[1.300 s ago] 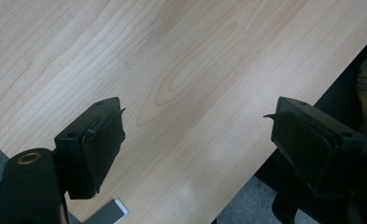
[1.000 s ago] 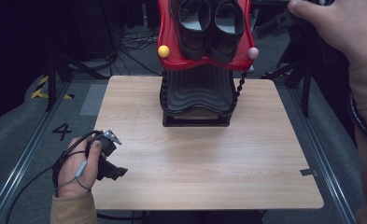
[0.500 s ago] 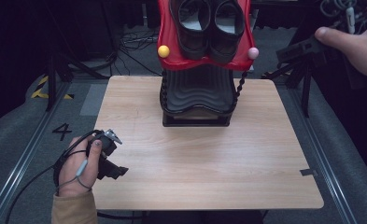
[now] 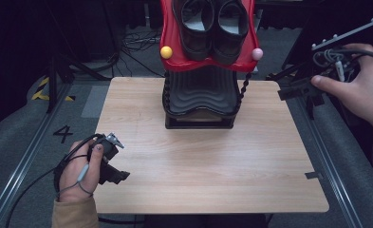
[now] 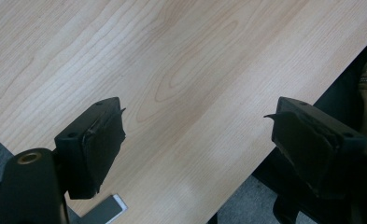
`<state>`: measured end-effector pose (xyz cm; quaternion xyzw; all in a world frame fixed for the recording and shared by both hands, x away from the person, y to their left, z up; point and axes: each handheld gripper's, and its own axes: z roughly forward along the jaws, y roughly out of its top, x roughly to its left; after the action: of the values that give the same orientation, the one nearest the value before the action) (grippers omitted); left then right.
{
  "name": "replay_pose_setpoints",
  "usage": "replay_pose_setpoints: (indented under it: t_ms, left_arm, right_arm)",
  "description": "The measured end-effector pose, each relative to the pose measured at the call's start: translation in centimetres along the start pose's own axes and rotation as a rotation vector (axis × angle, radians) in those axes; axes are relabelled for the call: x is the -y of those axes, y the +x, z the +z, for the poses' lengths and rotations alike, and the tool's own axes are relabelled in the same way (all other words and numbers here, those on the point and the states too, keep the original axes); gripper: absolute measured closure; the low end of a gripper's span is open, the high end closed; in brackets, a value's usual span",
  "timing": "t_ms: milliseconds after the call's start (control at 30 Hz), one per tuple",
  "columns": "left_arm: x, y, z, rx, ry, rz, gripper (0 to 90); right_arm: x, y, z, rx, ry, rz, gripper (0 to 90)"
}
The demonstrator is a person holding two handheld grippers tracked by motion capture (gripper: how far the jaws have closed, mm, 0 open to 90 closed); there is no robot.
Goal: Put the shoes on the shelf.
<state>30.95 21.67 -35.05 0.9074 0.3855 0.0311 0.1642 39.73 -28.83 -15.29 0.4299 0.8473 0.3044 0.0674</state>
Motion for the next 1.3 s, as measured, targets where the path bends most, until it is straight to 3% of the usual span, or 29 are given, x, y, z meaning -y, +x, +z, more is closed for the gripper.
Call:
replay_pose_setpoints:
  t_ms: [267,400,467,500,767,967,1067,1167,1300]
  left_arm:
    - [0.6,-0.3,-0.3,-0.006,-0.003,-0.008,17.6]
    - [0.8,-0.3,-0.4,-0.011,-0.004,-0.011,17.5]
    - [0.8,-0.4,-0.4,-0.014,-0.002,-0.002,17.3]
    - [0.7,-0.5,-0.5,-0.014,-0.005,-0.001,17.3]
    - [0.4,-0.6,-0.1,-0.013,-0.008,0.018,17.4]
    - [0.4,-0.7,-0.1,-0.005,-0.009,0.024,17.4]
    - [0.3,-0.7,0.0,-0.005,-0.015,0.043,18.0]
    - [0.2,-0.7,0.2,0.001,-0.014,0.044,17.7]
    - [0.0,-0.7,0.6,0.001,0.0,0.051,18.0]
  right_arm:
    - [1.8,-0.3,2.0,-0.001,0.04,-0.011,34.8]
    - [2.8,-0.3,3.6,-0.024,0.056,-0.024,33.5]
    - [3.7,-0.3,5.4,-0.019,0.081,-0.048,33.5]
    - [3.7,-0.3,5.4,-0.019,0.081,-0.048,33.5]
    - [7.3,-0.5,10.4,-0.039,0.139,-0.091,31.9]
    - [9.4,-0.5,12.4,-0.044,0.153,-0.11,29.9]
    - [10.6,-0.5,13.6,-0.077,0.122,-0.116,29.8]
    - [11.9,-0.6,14.9,-0.072,0.127,-0.153,30.2]
    - [13.1,-1.0,16.4,-0.075,0.139,-0.151,29.2]
